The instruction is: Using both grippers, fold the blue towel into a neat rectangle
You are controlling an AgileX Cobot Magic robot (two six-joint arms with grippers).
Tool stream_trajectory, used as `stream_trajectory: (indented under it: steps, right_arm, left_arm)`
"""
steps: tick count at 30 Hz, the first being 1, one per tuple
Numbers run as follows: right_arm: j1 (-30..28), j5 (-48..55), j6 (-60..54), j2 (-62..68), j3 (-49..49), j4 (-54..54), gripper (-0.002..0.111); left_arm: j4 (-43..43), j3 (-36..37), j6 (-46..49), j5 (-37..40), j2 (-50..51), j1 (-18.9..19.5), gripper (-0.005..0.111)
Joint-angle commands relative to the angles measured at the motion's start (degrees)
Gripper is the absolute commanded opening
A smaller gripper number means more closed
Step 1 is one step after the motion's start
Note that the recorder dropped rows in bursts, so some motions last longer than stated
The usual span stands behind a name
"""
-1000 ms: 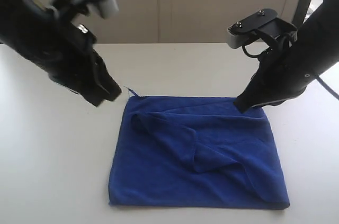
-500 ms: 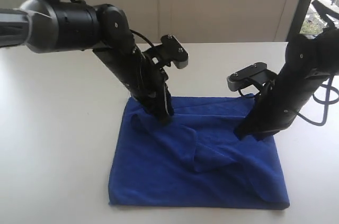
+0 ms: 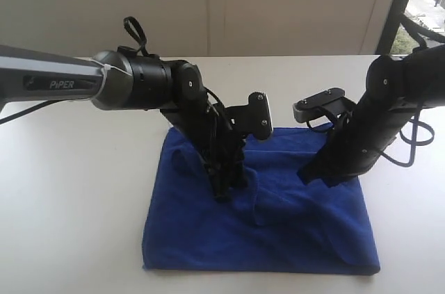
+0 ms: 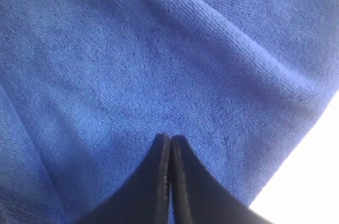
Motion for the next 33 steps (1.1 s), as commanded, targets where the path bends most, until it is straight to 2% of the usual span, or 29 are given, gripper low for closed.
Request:
stream_trajectory:
  steps: [1,8,12,18,23,33]
  right_arm:
    - [-0.34,-0.57,0.03,0.06,0.23,0.72,0.000]
    - [-0.34,-0.25,0.03,2.03,0.23,0.89,0.000]
    - [-0.34,0.00,0.03,3.25,0.23,0.98,0.000]
    - [-0.34,-0.13,-0.53,3.38,-0.37,1.02,0.000]
    - [-0.34,-0.13,-0.83,1.63,-1.86,3.78,0.000]
    - [-0.06,3.18,-17.11,1.27,-1.96,20.00,0.000]
  left_arm:
    - [-0.81,-0.35,-1.22,1.61,0.32,-0.06,0.046]
    - [-0.81,-0.35,-3.56,2.30,0.18,-0.06,0.013]
    - [-0.33,-0.35,-3.56,3.71,-0.18,-0.06,0.000]
    - [3.83,-0.35,-3.74,9.26,-2.72,-0.06,0.000]
    - [9.00,-0.35,-8.99,13.54,-7.05,0.03,0.000]
    - [10.40,-0.22,-11.26,26.06,-8.92,0.03,0.000]
